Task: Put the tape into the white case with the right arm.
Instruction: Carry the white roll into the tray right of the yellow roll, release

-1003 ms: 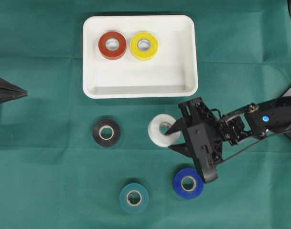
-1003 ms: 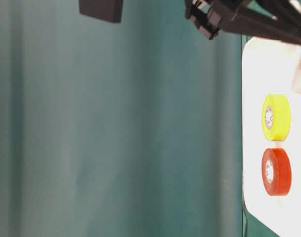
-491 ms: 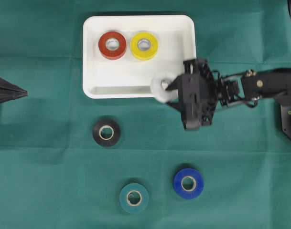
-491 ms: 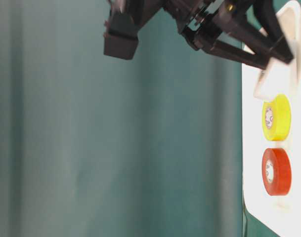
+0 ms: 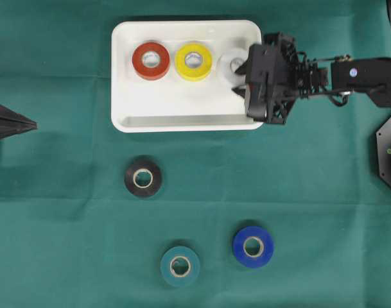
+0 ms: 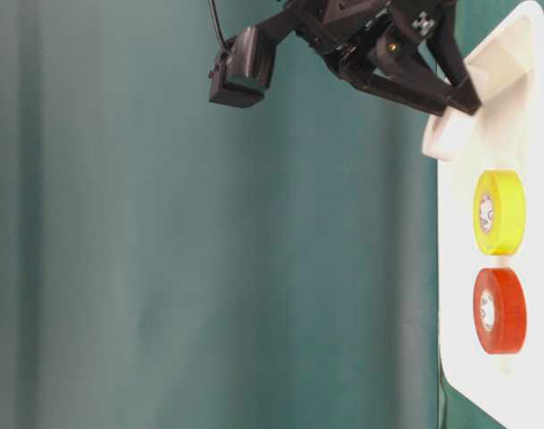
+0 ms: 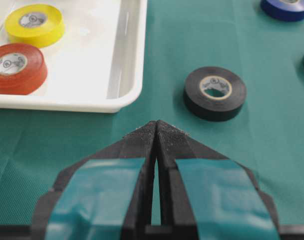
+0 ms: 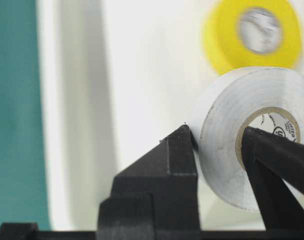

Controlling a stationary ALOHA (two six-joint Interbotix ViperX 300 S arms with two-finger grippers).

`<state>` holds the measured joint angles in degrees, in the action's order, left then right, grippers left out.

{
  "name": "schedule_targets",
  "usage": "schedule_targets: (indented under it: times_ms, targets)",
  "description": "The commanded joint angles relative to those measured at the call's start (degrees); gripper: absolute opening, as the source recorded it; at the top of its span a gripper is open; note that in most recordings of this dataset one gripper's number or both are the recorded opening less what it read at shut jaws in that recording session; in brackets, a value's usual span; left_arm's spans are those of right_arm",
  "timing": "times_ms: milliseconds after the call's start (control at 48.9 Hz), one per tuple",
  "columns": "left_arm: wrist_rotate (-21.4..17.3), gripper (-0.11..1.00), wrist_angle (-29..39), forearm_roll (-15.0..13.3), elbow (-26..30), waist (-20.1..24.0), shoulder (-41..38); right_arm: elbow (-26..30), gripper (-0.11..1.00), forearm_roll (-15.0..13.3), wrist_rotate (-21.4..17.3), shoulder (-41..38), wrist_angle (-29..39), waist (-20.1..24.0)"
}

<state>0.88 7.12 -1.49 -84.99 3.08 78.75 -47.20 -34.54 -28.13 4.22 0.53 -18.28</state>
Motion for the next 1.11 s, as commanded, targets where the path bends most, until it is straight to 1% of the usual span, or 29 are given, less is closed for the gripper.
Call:
schedule_targets:
  times_ms: [0, 184, 430, 450, 532, 676, 716, 737, 778, 839, 983, 1085]
  targets:
    - [-0.1, 0.01, -0.5, 0.0, 0.7, 0.0, -0.5, 0.5, 0.03, -0.2, -0.1, 1.1, -1.6, -1.1]
    - [-0.1, 0.01, -0.5, 0.0, 0.6, 0.1, -0.5, 0.4, 0.03, -0.2, 0.0, -0.3, -4.0, -2.3]
    - [-0.1, 0.01, -0.5, 0.0, 0.7, 0.1, -0.5, 0.5, 0.04, -0.1, -0.1, -0.9, -4.1, -3.3]
    - [-0.1, 0.01, -0.5, 0.0, 0.7, 0.1, -0.5, 0.5, 0.06, -0.1, -0.1, -0.8, -4.1, -3.3]
    - [-0.2, 0.01, -0.5, 0.0, 0.7, 0.1, -0.5, 0.5, 0.25, -0.2, -0.1, -0.8, -4.0, -3.3]
    - [-0.1, 0.01, -0.5, 0.0, 0.6, 0.1, -0.5, 0.4, 0.68, -0.1, -0.1, -0.8, -3.9, -3.3]
    - [-0.1, 0.01, -0.5, 0.0, 0.6, 0.1, -0.5, 0.3, 0.77, -0.2, -0.1, -0.8, -3.7, -3.3]
    - [-0.1, 0.01, -0.5, 0.0, 0.6, 0.1, -0.5, 0.1, 0.77, -0.2, -0.1, -0.8, -3.6, -3.3]
    - [-0.1, 0.01, -0.5, 0.0, 0.6, 0.1, -0.5, -0.3, 0.73, -0.2, -0.1, -0.6, -3.3, -3.3]
    - [-0.1, 0.01, -0.5, 0.0, 0.6, 0.1, -0.5, -1.3, 0.69, -0.1, -0.1, 0.0, -2.9, -3.3]
    - [-0.1, 0.01, -0.5, 0.0, 0.6, 0.1, -0.5, -4.6, 0.7, -0.1, -0.1, 2.5, -2.4, -3.3]
    - [-0.1, 0.01, -0.5, 0.0, 0.6, 0.1, -0.5, -7.5, 0.7, -0.1, -0.1, 5.6, -2.4, -3.3]
